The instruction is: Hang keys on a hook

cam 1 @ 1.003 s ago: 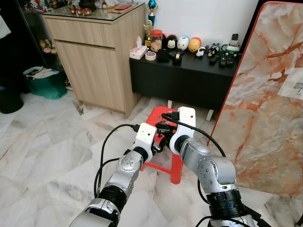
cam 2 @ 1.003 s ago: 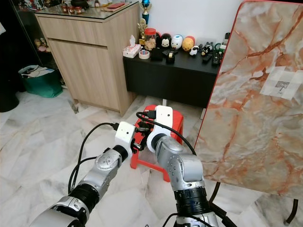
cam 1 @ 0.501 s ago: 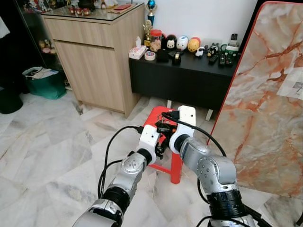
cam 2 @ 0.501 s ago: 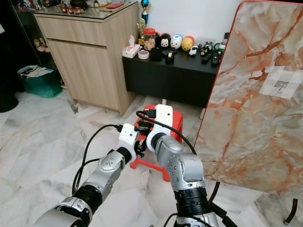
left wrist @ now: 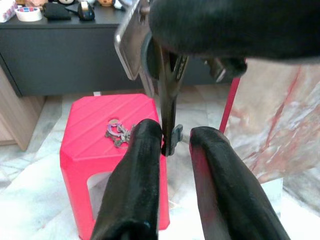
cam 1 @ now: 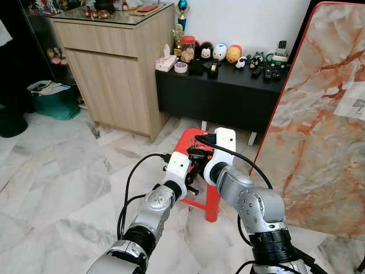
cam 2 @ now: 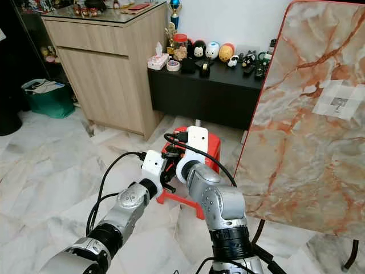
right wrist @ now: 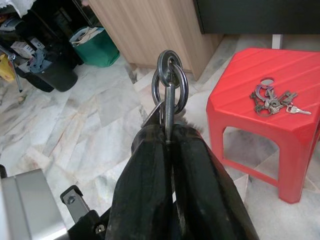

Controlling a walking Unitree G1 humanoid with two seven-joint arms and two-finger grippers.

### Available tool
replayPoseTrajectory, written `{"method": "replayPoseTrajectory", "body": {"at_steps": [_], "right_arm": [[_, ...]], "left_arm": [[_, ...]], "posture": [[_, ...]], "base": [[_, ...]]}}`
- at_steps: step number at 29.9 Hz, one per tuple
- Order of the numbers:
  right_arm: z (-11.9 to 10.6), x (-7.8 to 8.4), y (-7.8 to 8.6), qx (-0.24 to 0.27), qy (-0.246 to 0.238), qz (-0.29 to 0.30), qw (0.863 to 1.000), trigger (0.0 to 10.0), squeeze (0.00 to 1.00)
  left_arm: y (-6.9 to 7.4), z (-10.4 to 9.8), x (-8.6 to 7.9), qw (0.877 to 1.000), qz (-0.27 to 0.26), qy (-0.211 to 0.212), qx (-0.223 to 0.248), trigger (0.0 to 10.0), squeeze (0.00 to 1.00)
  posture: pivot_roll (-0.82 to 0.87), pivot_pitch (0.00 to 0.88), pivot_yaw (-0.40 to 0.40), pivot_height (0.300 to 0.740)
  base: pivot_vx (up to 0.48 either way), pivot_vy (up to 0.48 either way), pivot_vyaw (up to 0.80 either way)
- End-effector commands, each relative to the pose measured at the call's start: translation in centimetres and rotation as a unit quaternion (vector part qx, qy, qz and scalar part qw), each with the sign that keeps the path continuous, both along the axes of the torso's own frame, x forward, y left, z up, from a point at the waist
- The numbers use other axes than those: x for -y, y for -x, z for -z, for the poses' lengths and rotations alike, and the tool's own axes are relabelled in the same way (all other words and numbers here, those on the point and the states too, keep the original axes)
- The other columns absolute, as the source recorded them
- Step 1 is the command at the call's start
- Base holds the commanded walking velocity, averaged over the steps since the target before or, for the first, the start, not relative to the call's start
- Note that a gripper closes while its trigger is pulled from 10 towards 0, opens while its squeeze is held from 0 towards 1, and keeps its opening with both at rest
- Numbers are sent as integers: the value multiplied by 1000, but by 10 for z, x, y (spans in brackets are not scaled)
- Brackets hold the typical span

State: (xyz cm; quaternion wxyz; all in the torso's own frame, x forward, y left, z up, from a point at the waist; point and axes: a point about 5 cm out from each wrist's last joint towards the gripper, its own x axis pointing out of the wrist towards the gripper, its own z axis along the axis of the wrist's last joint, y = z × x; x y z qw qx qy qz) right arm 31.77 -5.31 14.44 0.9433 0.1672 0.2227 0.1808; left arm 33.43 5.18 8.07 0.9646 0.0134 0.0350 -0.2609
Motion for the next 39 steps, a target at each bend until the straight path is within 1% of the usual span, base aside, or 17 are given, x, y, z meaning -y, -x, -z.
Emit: {"method": "replayPoseTrajectory", "body": {"at_steps": [1, 24, 25, 26, 29, 31, 32, 33, 34, 36, 39], "right_arm": [[-12, -18, 4, 10, -34, -17, 999, 10000, 0], [-10, -18, 5, 3, -38, -15, 999, 10000, 0], [-10, -18, 5, 4, -37, -16, 999, 10000, 137], [-9, -18, 5, 5, -35, -15, 999, 10000, 1000], [-9, -16, 4, 9, -31, -12, 999, 10000, 1000], [-8, -8, 0, 16, -13, 6, 1000, 10000, 1000], [-8, -8, 0, 16, -13, 6, 1000, 10000, 1000], [-7, -4, -3, 17, -6, 14, 1000, 10000, 1000], [-7, -4, -3, 17, -6, 14, 1000, 10000, 1000], [-6, 2, -5, 17, -2, 21, 1000, 10000, 1000], [-4, 7, -7, 17, 4, 27, 999, 10000, 1000]], "left_arm": [[-5, -8, 2, 1000, 0, 9, 12, 0, 0], [-4, -8, 1, 1000, -2, 14, 16, 0, 0], [-4, -8, 1, 1000, -1, 13, 16, 0, 0], [-4, -8, 1, 1000, -1, 13, 15, 0, 0], [-4, -8, 1, 1000, -1, 12, 15, 0, 0], [-4, -7, 2, 1000, 7, 0, 13, 0, 0], [-4, -7, 2, 1000, 7, 0, 13, 0, 0], [-4, -6, 1, 1000, 11, -10, 11, 0, 0], [-4, -6, 1, 1000, 11, -10, 11, 0, 0], [-4, -6, 0, 1000, 18, -18, 10, 0, 0], [-4, -6, -4, 999, 21, -24, 10, 0, 0]], "posture": [[-17, 0, -35, 724], [-15, 0, -33, 724], [-15, 0, -33, 724], [-15, 0, -33, 724], [-15, 0, -33, 724], [-15, 0, -33, 724], [-15, 0, -33, 724], [-15, 0, -33, 724], [-15, 0, -33, 724], [-15, 0, -29, 724], [-10, 0, -28, 724]], "base": [[0, 0, 0], [0, 0, 0], [0, 0, 0], [0, 0, 0], [0, 0, 0], [0, 0, 0], [0, 0, 0], [0, 0, 0], [0, 0, 0], [0, 0, 0], [0, 0, 0]]}}
